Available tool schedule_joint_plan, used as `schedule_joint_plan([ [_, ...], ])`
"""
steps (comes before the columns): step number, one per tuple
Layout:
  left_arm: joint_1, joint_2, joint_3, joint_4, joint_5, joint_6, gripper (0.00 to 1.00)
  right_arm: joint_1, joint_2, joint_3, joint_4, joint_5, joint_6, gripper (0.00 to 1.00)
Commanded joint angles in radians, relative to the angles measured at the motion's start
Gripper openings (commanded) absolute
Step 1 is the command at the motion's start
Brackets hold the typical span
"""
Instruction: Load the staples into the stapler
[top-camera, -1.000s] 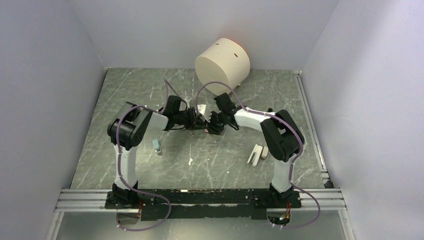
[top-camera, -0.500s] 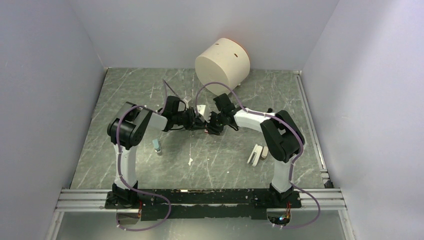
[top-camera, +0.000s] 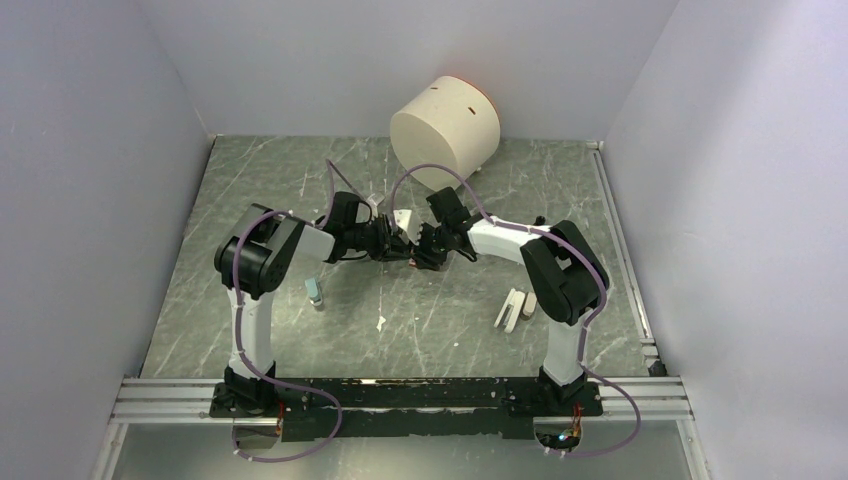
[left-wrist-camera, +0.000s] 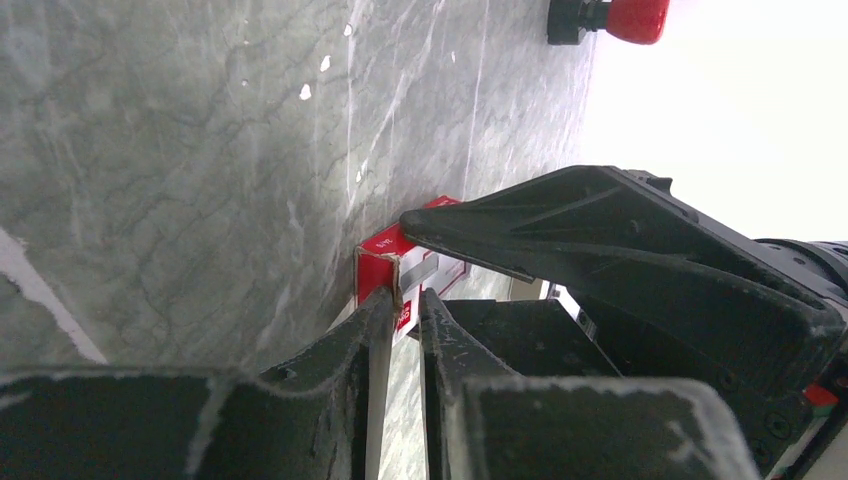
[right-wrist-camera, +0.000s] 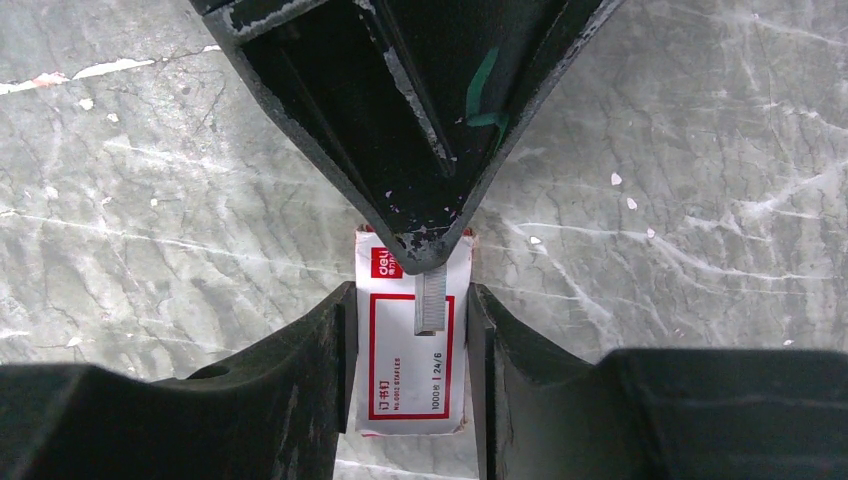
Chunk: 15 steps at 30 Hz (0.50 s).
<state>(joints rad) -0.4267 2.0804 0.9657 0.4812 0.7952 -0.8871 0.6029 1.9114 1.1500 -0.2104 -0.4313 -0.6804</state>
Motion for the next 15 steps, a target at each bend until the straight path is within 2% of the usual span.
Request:
schedule_joint_plan([
  [1,-0.027,0.035,0.017,-0.029,0.088,0.0,0.21,0.035,0.036,-0.006,0.008,-0.041,-0.002,0.43],
  [9,-0.011,0.031,0.047,-0.164,0.025,0.073,0.21,0.013,0.034,0.0,-0.102,0.039,-0.045,0.56],
  [15,-0.005,0.028,0.053,-0.167,0.027,0.082,0.22,-0.015,0.018,0.011,-0.174,0.02,-0.063,0.62],
])
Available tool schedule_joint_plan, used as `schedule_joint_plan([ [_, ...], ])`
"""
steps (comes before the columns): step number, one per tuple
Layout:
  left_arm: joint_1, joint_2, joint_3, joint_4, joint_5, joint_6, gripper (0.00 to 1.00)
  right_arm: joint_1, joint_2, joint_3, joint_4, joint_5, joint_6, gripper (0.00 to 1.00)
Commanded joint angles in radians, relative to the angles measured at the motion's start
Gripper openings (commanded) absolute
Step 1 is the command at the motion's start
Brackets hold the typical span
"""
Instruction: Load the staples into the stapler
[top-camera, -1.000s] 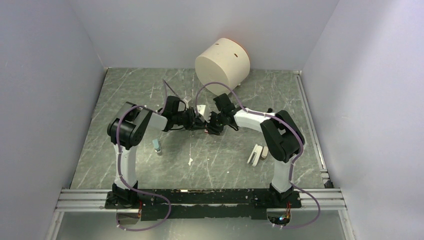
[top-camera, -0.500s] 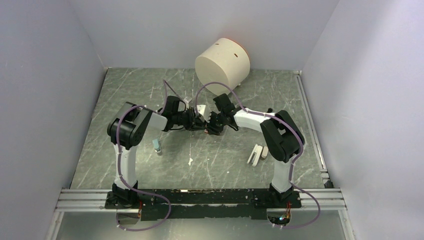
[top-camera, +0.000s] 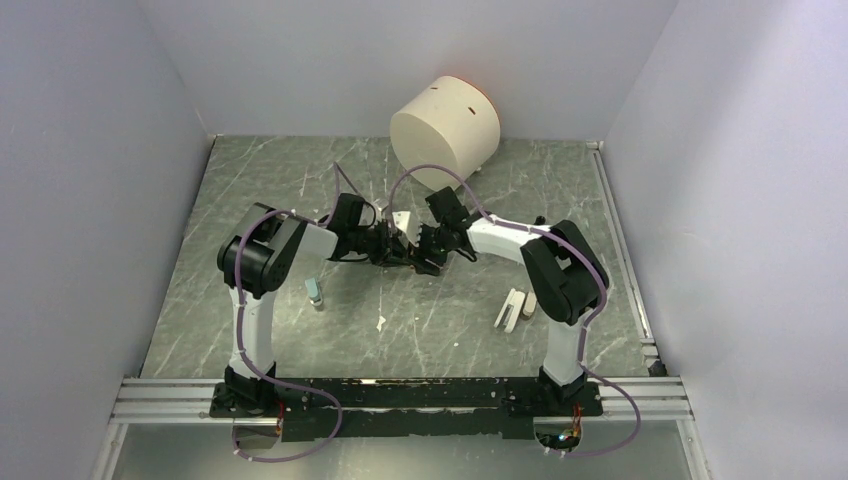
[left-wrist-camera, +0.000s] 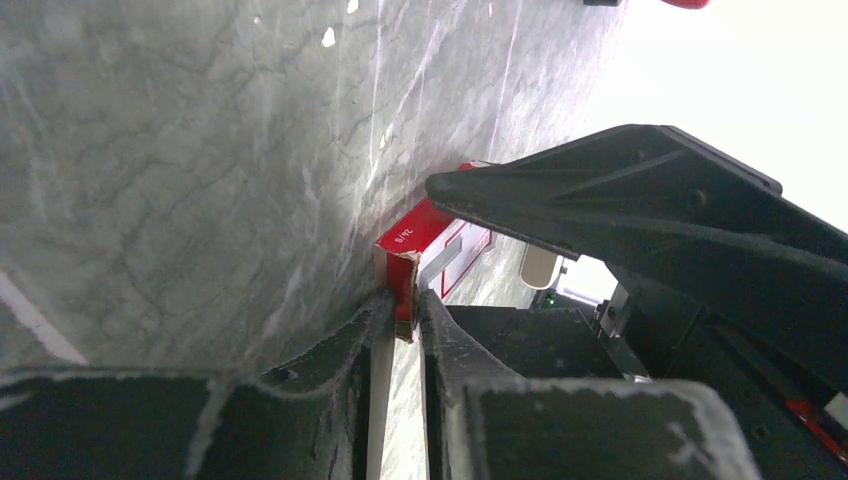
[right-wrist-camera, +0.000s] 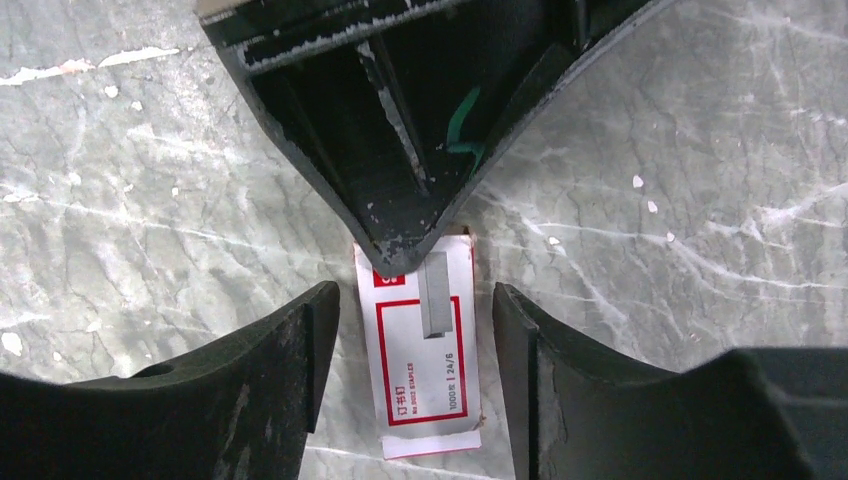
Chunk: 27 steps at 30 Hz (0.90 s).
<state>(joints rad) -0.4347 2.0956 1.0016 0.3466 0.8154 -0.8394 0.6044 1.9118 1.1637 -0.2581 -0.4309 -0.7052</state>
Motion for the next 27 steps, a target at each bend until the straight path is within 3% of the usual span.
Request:
schedule_joint_plan([
  [1,0.004,0.013,0.017,-0.03,0.009,0.033,0.22,-0.021,0.015,0.0,-0.139,0.018,-0.044,0.62],
  [16,0.01,0.038,-0.009,0.112,0.094,-0.055,0.23,-0.025,0.035,0.009,-0.098,-0.004,-0.034,0.45],
  [24,0.01,0.047,-0.03,0.117,0.117,-0.051,0.2,0.001,0.033,-0.007,-0.007,-0.011,-0.003,0.45],
  [27,0.016,0.036,-0.008,0.06,0.111,-0.01,0.14,-0.001,0.019,-0.02,-0.011,0.003,-0.005,0.53],
])
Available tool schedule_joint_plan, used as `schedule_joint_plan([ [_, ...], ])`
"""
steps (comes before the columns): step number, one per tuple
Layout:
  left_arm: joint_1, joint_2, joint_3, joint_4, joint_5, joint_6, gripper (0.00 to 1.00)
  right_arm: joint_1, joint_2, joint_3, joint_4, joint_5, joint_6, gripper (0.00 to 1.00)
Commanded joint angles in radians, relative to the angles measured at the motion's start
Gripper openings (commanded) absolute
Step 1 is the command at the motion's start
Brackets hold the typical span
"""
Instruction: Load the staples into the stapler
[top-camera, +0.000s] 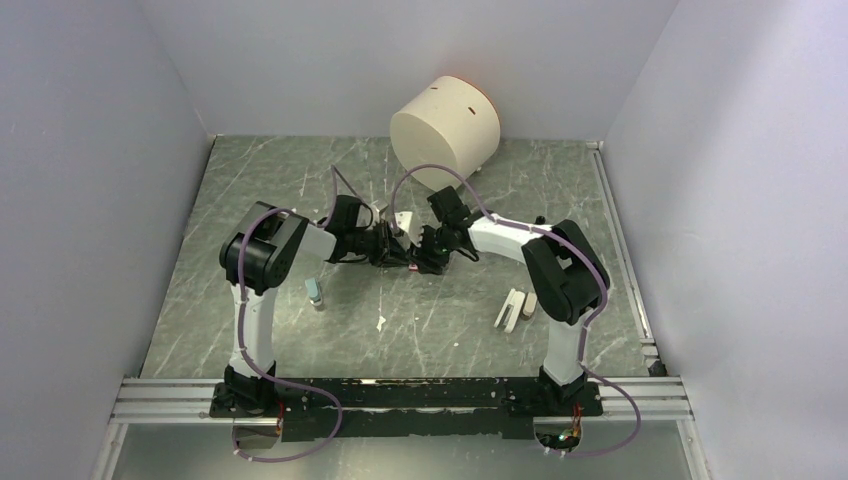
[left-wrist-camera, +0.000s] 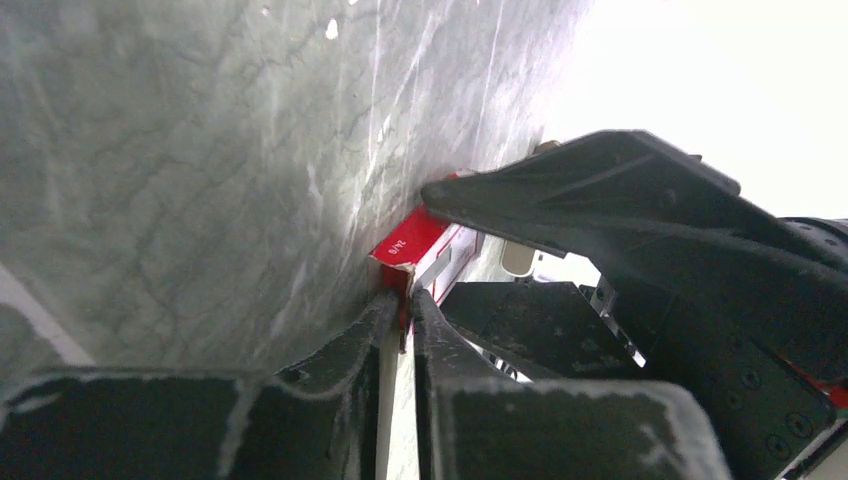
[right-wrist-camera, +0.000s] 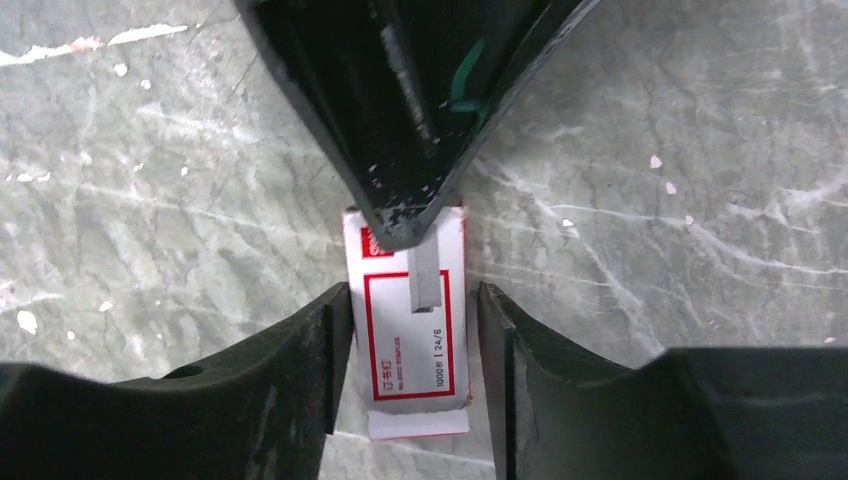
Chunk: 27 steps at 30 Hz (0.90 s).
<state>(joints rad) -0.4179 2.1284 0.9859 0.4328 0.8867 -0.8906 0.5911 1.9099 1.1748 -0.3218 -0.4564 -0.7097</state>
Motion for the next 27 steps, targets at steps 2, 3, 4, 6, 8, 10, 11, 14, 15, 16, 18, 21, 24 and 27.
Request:
schedule_joint_plan([
  [2,0.007,-0.005,0.035,-0.109,0.021,0.099,0.09,0.003,0.0,-0.048,0.03,0.054,-0.02,0.61],
  [3,0.011,-0.005,0.049,-0.149,0.014,0.124,0.08,-0.007,-0.008,-0.05,0.012,0.054,-0.025,0.64],
  [4,0.015,-0.005,0.058,-0.177,0.008,0.142,0.06,-0.017,-0.014,-0.046,-0.005,0.044,-0.026,0.65],
  [6,0.021,-0.001,0.067,-0.197,0.012,0.151,0.06,-0.037,-0.019,-0.036,-0.041,0.012,-0.029,0.66],
  [8,0.026,0.008,0.075,-0.213,0.019,0.159,0.06,-0.052,-0.022,-0.031,-0.075,0.001,-0.045,0.66],
  [10,0.035,0.012,0.084,-0.249,0.013,0.181,0.06,-0.06,-0.022,-0.028,-0.105,0.006,-0.061,0.66],
  [11,0.038,0.012,0.087,-0.263,0.007,0.189,0.06,-0.064,-0.021,-0.026,-0.119,0.008,-0.069,0.65],
  [14,0.051,0.01,0.096,-0.285,0.005,0.201,0.06,-0.074,-0.02,-0.027,-0.146,0.01,-0.085,0.64],
  [15,0.054,0.009,0.098,-0.288,0.007,0.203,0.06,-0.075,-0.02,-0.029,-0.15,0.009,-0.089,0.64],
  [16,0.056,0.008,0.103,-0.294,0.009,0.205,0.06,-0.074,-0.018,-0.028,-0.157,0.009,-0.091,0.64],
  [18,0.059,0.006,0.112,-0.309,0.01,0.218,0.07,-0.076,-0.014,-0.023,-0.166,0.007,-0.094,0.63],
  [21,0.06,0.004,0.122,-0.327,0.011,0.231,0.11,-0.076,-0.012,-0.024,-0.145,0.017,-0.083,0.6],
  [24,0.063,0.004,0.121,-0.33,0.016,0.228,0.22,-0.074,-0.013,-0.024,-0.124,0.028,-0.075,0.54],
  [27,0.067,0.001,0.118,-0.327,0.017,0.226,0.26,-0.075,-0.018,-0.031,-0.106,0.039,-0.075,0.52],
])
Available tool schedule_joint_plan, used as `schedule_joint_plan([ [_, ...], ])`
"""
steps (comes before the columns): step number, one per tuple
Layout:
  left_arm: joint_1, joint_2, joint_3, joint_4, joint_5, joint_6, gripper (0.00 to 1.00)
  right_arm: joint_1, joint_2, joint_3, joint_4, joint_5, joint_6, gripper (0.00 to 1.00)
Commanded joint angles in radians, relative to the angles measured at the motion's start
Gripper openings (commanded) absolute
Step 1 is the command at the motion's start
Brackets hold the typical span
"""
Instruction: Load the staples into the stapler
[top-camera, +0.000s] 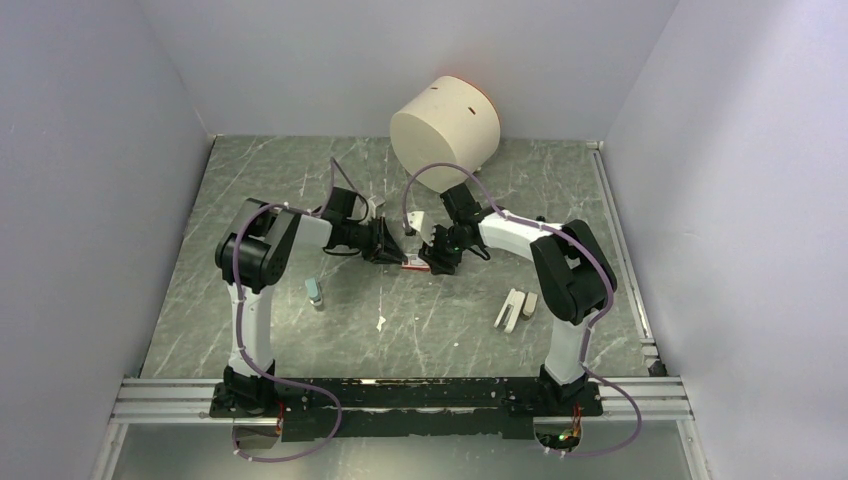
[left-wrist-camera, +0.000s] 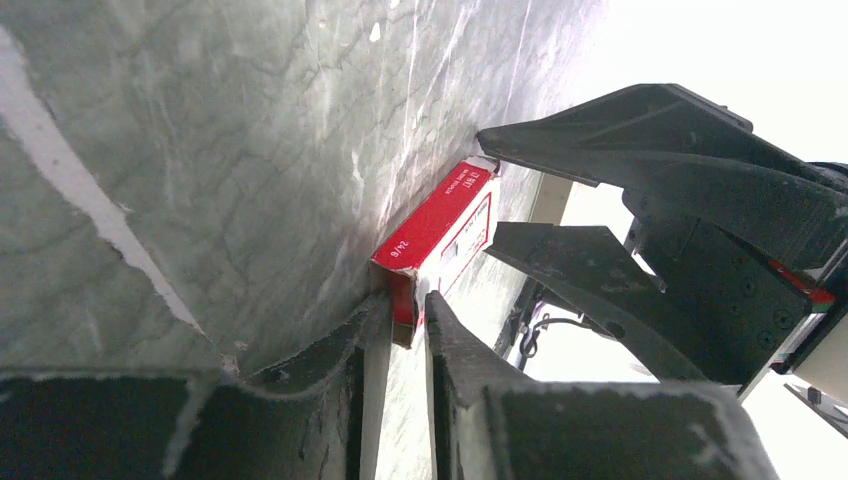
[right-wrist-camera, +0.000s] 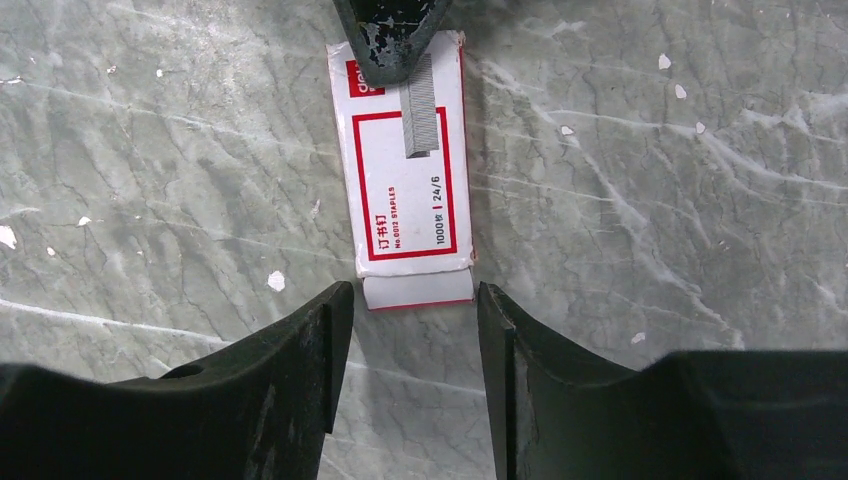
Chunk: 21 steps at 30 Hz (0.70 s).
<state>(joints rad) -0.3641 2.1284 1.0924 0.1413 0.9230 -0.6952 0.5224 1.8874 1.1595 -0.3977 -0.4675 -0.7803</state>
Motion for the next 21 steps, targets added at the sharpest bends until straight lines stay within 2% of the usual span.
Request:
schedule_joint_plan([
  [1,0.014,0.0,0.013,-0.033,-0.019,0.029,0.25,-0.006,0.003,-0.018,-0.028,0.051,-0.005,0.51],
  [5,0.019,0.003,0.018,-0.044,-0.022,0.035,0.19,-0.006,0.009,-0.02,-0.023,0.058,-0.004,0.49],
  [13,0.024,-0.004,0.032,-0.07,-0.012,0.064,0.13,-0.003,0.012,-0.026,0.015,0.067,0.01,0.45],
  [17,0.024,-0.002,0.028,-0.063,-0.006,0.064,0.13,0.007,0.016,-0.027,0.021,0.064,0.009,0.57],
  [21,0.024,-0.001,0.026,-0.05,0.001,0.055,0.13,0.014,0.021,-0.031,0.03,0.049,0.006,0.58],
])
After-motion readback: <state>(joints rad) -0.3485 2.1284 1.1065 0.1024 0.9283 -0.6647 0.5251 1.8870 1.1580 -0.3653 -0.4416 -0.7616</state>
